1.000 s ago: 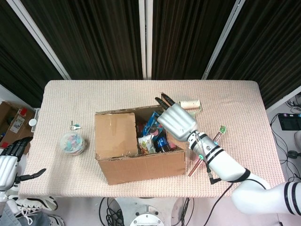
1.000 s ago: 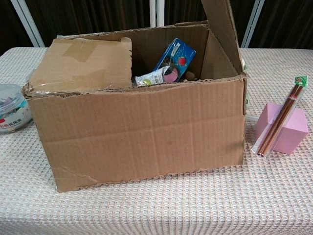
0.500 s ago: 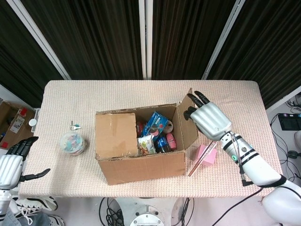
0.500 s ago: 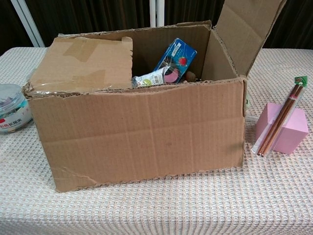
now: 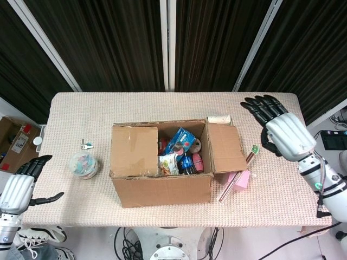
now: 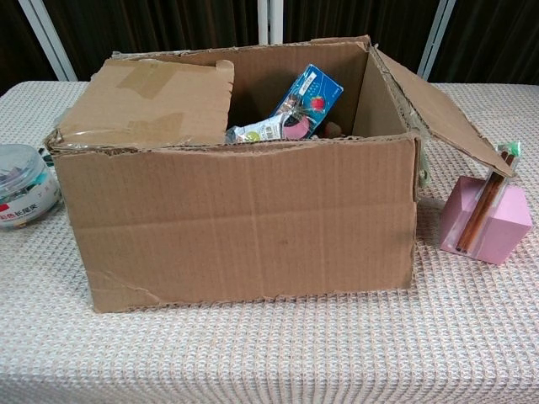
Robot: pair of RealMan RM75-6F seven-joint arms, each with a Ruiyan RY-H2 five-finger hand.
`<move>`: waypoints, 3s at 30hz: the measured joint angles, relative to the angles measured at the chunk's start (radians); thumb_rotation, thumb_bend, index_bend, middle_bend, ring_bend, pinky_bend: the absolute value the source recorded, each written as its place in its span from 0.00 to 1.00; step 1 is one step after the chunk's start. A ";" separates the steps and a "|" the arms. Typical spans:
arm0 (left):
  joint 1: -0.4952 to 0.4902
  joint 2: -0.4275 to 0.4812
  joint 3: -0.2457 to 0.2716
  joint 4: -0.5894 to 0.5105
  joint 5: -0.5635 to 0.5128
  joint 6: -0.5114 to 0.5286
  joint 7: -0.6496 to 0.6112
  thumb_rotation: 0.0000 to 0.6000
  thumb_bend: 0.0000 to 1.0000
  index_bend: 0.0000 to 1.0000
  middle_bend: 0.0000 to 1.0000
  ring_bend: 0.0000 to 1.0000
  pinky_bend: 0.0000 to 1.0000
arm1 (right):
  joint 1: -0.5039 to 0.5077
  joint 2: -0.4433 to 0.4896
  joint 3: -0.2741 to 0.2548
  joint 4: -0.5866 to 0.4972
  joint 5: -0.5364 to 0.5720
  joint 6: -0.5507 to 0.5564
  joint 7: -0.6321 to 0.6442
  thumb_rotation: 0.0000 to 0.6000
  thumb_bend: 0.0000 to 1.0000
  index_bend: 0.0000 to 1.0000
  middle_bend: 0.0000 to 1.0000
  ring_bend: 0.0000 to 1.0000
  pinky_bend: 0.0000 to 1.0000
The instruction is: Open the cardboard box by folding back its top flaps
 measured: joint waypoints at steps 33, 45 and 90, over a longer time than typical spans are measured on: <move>-0.816 -0.151 -0.244 -0.102 -0.042 -0.759 0.065 0.22 0.00 0.30 0.25 0.04 0.18 | -0.506 -0.174 0.004 0.339 -0.049 0.517 0.390 1.00 0.92 0.00 0.04 0.00 0.00; -0.847 -0.131 -0.185 -0.084 -0.121 -0.811 0.112 0.15 0.00 0.31 0.27 0.04 0.17 | -0.518 -0.205 0.034 0.352 -0.063 0.496 0.402 1.00 0.92 0.00 0.04 0.00 0.00; -0.808 0.199 -0.135 -0.322 -0.224 -0.718 0.356 0.09 0.00 0.34 0.41 0.05 0.17 | -0.524 -0.232 0.090 0.378 -0.086 0.440 0.444 1.00 0.92 0.00 0.03 0.00 0.00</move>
